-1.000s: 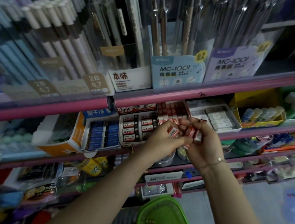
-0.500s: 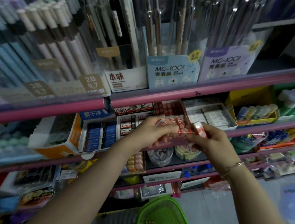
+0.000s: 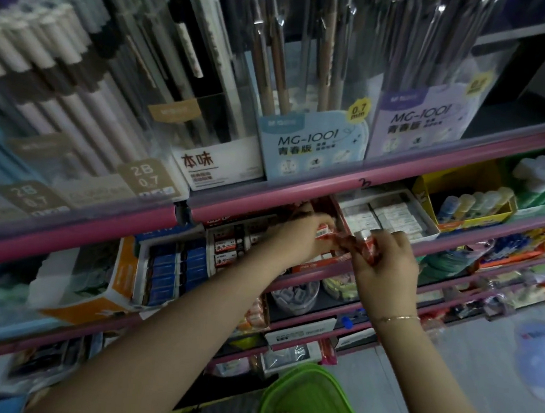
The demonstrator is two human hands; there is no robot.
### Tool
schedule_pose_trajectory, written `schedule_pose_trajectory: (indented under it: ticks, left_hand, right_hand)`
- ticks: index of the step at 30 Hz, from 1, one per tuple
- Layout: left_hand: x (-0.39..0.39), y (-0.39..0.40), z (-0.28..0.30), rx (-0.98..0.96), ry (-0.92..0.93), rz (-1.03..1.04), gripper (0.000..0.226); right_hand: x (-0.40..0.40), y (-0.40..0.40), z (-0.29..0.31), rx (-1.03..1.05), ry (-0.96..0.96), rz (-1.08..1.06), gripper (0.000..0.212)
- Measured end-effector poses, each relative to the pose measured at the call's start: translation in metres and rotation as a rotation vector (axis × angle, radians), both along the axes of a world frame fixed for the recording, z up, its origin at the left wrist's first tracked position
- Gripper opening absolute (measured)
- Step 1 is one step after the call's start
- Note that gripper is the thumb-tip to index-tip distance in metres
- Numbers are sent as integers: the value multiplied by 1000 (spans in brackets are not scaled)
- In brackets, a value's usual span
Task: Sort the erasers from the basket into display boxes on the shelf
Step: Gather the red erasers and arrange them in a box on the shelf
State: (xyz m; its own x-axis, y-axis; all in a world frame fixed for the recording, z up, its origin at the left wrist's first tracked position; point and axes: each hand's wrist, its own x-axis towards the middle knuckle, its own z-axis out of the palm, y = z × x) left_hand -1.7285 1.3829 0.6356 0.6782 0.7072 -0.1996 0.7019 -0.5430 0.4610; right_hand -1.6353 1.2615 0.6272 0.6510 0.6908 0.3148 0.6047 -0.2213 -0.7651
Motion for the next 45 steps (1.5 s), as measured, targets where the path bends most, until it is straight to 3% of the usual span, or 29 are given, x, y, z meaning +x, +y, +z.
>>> schedule_pose_trajectory:
  ticks: [4, 11, 19, 22, 28, 30, 32, 34, 37, 39, 43, 45]
  left_hand:
    - [2, 1, -4, -14, -26, 37, 43]
    - [4, 3, -3, -145, -38, 141, 48]
    - [3, 5, 1, -149, -60, -3, 54]
    - [3, 6, 1, -148, -58, -17, 50]
    - [-6, 0, 7, -67, -15, -52, 47]
    - [-11, -7, 11, -86, -131, 46, 33]
    - [-18, -14, 16, -235, -379, 219, 18]
    - [-26, -26, 22, -534, -593, 389, 15]
    - [-40, -47, 33, -853, -705, 456, 20]
    - [-48, -57, 34, -849, -686, 416, 19]
    - [-62, -62, 28, -654, -571, 417, 9]
    - [-69, -61, 26, -688, -599, 469, 6]
  right_hand:
    - [-5, 9, -6, 17, -45, -13, 16]
    - [2, 27, -19, -180, -34, 28, 11]
    - [13, 26, -12, -310, -2, 113, 12]
    - [15, 23, -9, -259, 172, 67, 24]
    - [17, 15, 2, -38, 877, 139, 37]
    - [20, 14, 9, 25, 1021, 189, 20]
    - [21, 12, 16, 67, 1139, 267, 17]
    - [20, 11, 22, 111, 1184, 321, 15]
    - [10, 10, 28, 164, 1174, 310, 23]
    - [-1, 9, 30, 184, 1149, 289, 27]
    - [-18, 4, 27, 167, 1102, 269, 30]
    - [-22, 3, 25, 131, 1096, 297, 32]
